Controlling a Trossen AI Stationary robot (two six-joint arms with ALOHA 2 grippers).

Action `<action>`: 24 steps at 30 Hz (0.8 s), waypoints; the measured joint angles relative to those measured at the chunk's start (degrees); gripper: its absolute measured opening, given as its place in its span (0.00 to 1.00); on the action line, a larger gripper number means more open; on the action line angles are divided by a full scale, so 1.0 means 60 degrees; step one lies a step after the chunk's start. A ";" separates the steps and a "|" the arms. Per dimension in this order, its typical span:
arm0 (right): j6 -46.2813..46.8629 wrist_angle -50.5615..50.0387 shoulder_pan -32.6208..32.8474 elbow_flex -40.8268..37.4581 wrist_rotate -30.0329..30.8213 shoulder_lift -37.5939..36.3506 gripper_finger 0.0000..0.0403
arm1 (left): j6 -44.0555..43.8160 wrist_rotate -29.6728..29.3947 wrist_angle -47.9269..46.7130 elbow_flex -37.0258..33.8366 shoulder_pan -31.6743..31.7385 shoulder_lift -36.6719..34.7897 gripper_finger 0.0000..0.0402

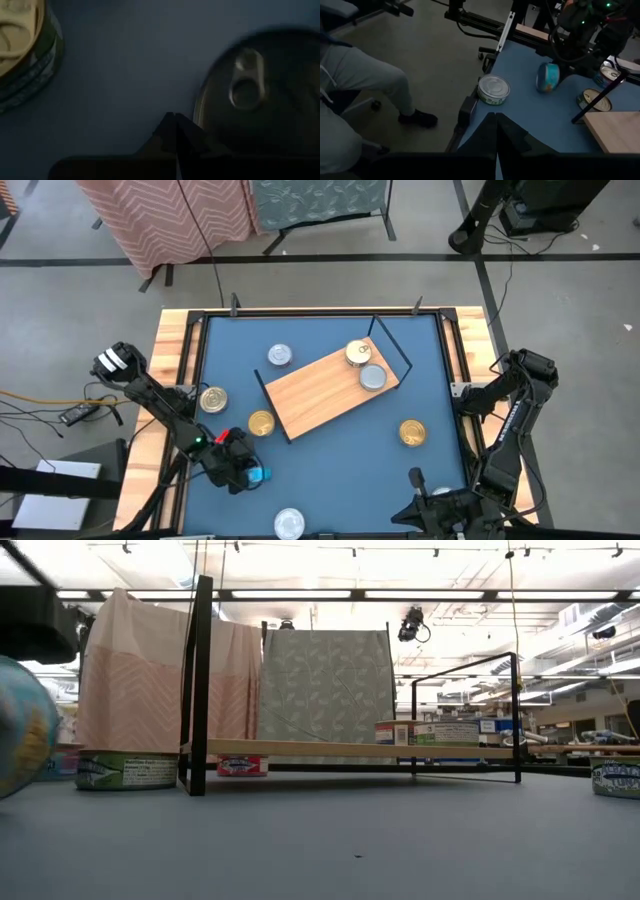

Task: Stack canned seafood by type on shelf
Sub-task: Put the green/blue tuna can on the shelf

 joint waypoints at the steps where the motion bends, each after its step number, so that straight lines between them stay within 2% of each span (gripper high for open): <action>1: 0.0004 0.0004 0.0000 0.0000 0.0000 0.0000 0.03 | 0.0004 0.0005 -0.0021 0.0006 -0.0005 -0.0002 0.00; 7: 0.0007 0.0012 0.0000 0.0000 0.0000 0.0000 0.03 | 0.0125 0.0082 -0.0499 0.0021 -0.0011 -0.0120 0.00; 10: 0.0007 0.0012 0.0000 0.0000 0.0000 0.0000 0.03 | 0.0298 0.0021 -0.1831 0.0441 -0.0015 -0.0250 0.00; 16: 0.0010 0.0087 0.0000 0.0000 0.0000 0.0000 0.03 | 0.0405 -0.0701 -0.5227 0.2026 -0.0015 -0.0352 0.05; 21: 0.0010 0.0084 0.0000 0.0000 0.0000 0.0000 0.03 | 0.1081 -0.1490 -0.7232 0.3635 -0.0015 -0.0352 0.15; 24: 0.0014 0.0084 0.0015 0.0000 -0.0015 0.0000 0.03 | 0.1285 -0.1645 -0.7937 0.4526 -0.0015 -0.0361 0.22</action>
